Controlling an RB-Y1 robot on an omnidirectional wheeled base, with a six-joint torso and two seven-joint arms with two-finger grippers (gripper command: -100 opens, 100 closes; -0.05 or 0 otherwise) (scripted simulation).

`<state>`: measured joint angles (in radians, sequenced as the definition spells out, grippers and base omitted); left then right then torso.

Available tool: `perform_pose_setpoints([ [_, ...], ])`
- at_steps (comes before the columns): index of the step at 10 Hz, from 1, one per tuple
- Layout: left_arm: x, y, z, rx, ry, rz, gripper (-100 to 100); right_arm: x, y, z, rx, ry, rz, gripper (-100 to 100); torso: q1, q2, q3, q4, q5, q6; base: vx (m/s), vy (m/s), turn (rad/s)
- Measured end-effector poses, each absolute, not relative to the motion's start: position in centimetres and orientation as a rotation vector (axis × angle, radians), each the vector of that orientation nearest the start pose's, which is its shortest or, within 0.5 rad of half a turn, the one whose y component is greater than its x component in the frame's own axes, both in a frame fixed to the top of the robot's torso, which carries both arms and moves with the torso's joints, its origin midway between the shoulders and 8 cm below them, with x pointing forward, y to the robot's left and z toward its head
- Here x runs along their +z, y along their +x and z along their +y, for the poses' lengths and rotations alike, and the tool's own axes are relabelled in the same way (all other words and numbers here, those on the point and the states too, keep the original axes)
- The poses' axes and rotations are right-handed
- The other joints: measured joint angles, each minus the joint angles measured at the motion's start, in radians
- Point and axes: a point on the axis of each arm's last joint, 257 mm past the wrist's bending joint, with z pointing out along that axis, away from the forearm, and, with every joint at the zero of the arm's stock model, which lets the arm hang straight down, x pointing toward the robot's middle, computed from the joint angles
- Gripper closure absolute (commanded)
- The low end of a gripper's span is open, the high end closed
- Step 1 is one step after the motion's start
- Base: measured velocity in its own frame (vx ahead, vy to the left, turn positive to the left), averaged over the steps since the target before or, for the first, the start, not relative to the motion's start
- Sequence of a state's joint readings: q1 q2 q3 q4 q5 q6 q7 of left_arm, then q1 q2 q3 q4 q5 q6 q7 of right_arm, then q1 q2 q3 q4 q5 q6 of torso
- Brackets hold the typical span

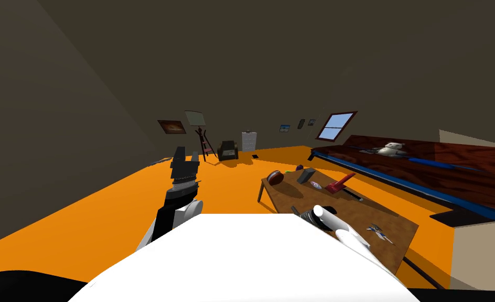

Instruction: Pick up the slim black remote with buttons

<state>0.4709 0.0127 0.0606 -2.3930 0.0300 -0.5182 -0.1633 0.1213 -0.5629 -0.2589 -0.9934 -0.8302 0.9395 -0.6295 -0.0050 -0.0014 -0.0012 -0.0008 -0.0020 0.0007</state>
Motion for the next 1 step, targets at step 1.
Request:
perform_pose_setpoints([
  [1, 8.64, 31.20, 28.85, -1.151, -0.477, 0.526, 0, -53.35, 22.91, -50.97, -0.373, -3.107, -0.392, 0, -0.001, -0.001, 0.000, 0.000, -0.001, 0.000, 0.000, 0.000, 0.000],
])
